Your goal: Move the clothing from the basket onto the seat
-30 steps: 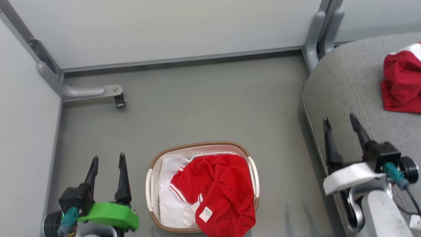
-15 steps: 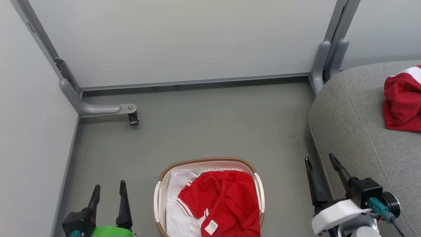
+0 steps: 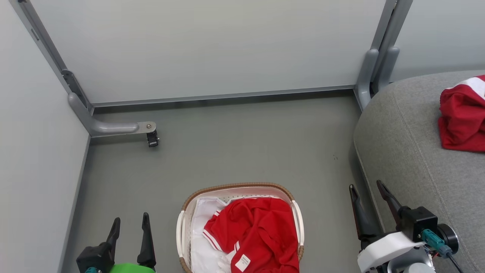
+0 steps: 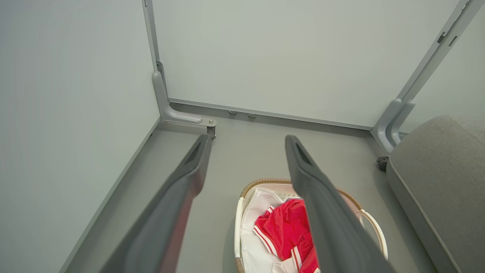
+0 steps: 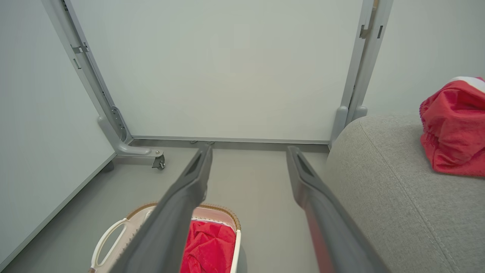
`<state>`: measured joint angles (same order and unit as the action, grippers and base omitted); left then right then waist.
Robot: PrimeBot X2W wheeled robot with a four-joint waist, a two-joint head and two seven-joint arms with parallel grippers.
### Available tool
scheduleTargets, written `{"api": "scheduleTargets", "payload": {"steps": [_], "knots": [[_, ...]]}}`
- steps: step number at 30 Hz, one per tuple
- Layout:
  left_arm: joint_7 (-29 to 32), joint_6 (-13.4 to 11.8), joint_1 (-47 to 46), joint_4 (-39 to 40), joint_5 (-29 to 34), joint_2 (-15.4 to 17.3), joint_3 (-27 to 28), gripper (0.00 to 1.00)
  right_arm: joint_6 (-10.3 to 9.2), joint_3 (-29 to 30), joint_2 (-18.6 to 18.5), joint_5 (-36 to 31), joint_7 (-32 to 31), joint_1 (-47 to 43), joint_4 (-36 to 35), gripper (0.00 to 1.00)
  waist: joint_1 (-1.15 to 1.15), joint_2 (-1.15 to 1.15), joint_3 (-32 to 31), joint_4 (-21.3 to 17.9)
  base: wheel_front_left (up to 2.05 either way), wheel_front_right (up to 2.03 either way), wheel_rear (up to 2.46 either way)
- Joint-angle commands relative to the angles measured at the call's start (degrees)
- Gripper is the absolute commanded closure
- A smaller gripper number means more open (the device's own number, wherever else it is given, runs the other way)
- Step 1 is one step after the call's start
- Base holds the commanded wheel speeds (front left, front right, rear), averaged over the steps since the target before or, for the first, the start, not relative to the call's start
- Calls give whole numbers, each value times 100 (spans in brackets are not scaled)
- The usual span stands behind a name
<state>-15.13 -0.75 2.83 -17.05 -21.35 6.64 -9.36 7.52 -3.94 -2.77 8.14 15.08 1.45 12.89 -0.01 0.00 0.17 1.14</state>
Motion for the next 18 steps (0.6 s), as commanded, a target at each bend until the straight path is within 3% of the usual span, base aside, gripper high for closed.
{"api": "scheduleTargets", "payload": {"steps": [1, 18], "knots": [[-3, 25, -86, -19, 33, -4, 23, 0, -6, 3, -22, 44, 13, -72, 23, 0, 1, 0, 1, 5, 0, 0, 0], [-3, 120, -353, 9, 242, -5, 0, 0, -6, 92, -23, 46, 13, 88, -85, 0, 1, 0, 199, -8, 0, 0, 0]]}}
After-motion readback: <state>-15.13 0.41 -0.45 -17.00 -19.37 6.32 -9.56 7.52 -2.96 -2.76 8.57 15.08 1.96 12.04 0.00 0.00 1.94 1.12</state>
